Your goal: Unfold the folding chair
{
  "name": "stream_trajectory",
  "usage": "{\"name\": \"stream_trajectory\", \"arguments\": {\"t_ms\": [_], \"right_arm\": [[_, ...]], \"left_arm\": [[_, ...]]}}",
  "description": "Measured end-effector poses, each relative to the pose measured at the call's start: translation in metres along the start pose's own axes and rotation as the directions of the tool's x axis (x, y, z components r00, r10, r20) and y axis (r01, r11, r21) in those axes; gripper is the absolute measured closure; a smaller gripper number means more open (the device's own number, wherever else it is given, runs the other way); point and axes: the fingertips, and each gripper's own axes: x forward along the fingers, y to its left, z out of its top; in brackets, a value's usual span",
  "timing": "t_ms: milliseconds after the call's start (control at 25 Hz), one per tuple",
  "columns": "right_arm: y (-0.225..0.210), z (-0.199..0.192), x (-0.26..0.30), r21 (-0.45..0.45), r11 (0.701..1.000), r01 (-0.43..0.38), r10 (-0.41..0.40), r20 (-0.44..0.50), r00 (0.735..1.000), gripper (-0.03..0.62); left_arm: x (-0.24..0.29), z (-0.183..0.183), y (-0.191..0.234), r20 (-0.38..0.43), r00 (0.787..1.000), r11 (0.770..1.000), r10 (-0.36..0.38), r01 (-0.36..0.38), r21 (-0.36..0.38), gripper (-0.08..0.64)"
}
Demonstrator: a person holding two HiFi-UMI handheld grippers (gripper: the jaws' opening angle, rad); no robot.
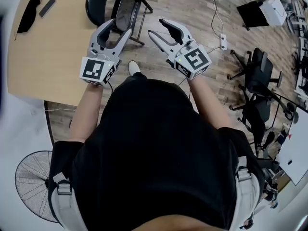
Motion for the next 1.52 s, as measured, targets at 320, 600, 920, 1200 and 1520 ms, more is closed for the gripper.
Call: {"name": "stream_trajectory", "arguments": {"t_ms": [320, 600, 920, 1200, 1520], "right_arm": [[-0.025, 0.003, 0.041, 0.009, 0.999, 0.053, -0.053, -0.018, 0.998, 0.394], [-0.056, 0.002, 0.045, 0.016, 0.999, 0.038, -0.038, -0.024, 0.999, 0.394], [-0.093, -0.005, 0.063, -0.002, 0.999, -0.037, 0.037, -0.041, 0.998, 0.394], [-0.120, -0.007, 0.076, -0.020, 0.993, -0.118, 0.117, -0.037, 0.992, 0.394], [-0.146, -0.004, 0.109, -0.017, 0.986, -0.166, 0.165, -0.034, 0.986, 0.394]], "left_arm": [[0.016, -0.006, 0.053, -0.007, 1.000, 1.000, -0.022, 0.022, -0.010, 0.344], [0.043, -0.009, 0.059, -0.019, 1.000, 1.000, 0.006, -0.006, -0.015, 0.344], [0.071, -0.002, 0.081, -0.025, 0.994, 0.994, 0.107, -0.108, -0.031, 0.344], [0.110, -0.003, 0.081, -0.047, 0.983, 0.984, 0.177, -0.177, 0.000, 0.344], [0.139, -0.007, 0.118, -0.077, 0.965, 0.968, 0.249, -0.249, 0.015, 0.344]]}}
